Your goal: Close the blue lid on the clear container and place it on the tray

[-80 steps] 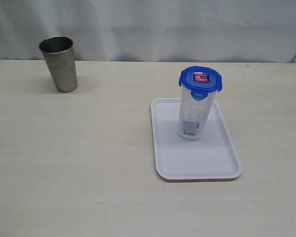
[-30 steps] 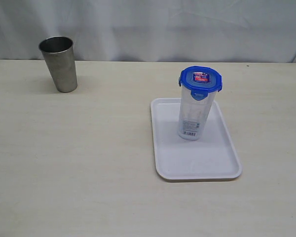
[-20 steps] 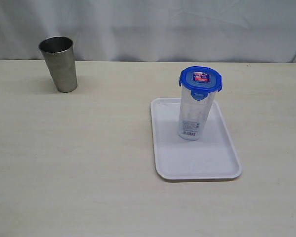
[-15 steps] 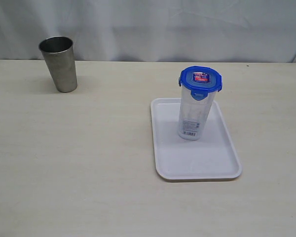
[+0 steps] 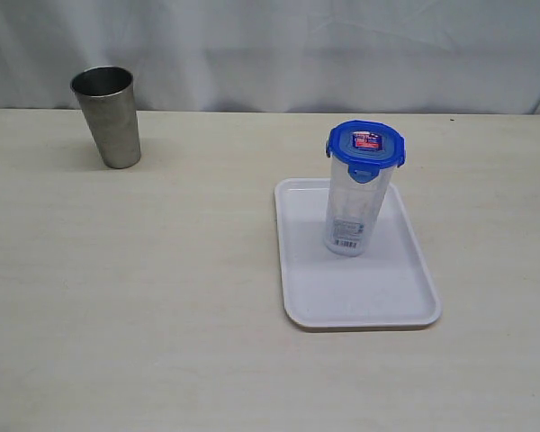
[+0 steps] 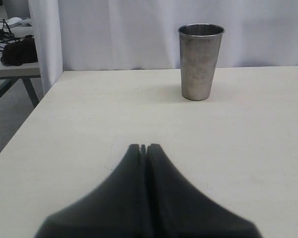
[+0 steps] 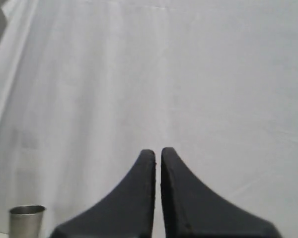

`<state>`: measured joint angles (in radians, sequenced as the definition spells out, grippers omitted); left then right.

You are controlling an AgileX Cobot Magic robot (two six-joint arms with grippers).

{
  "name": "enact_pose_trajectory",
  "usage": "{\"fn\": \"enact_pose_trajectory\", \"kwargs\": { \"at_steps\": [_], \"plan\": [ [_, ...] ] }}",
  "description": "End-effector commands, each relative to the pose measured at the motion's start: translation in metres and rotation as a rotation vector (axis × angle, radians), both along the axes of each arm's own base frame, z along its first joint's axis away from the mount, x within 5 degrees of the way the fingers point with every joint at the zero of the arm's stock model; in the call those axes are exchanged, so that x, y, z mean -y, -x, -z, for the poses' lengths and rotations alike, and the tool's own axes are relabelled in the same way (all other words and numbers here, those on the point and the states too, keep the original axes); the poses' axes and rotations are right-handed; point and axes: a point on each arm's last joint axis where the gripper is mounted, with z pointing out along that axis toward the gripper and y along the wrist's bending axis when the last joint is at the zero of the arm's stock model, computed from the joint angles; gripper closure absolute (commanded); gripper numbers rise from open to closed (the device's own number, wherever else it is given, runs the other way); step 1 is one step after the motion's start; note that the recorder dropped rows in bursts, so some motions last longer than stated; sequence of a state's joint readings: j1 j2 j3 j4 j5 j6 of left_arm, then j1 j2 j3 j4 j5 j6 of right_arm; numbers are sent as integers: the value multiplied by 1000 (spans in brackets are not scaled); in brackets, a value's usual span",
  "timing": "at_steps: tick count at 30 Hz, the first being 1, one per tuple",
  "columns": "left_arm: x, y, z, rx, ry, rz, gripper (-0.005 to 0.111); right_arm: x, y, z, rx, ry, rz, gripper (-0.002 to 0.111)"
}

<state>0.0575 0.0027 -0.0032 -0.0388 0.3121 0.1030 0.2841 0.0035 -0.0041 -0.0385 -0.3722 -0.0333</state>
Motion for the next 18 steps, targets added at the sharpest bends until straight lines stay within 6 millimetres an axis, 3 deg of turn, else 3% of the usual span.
{"fn": "enact_pose_trajectory", "kwargs": {
  "at_steps": [1,8,18],
  "plan": [
    [0,0,1,4,2,-6,107,6,-5,9,-94,12,142,104],
    [0,0,1,4,2,-6,107,12,-11,30,-329,45,250,104],
    [0,0,1,4,2,-6,107,13,-12,43,-476,64,272,104]
  ]
}}
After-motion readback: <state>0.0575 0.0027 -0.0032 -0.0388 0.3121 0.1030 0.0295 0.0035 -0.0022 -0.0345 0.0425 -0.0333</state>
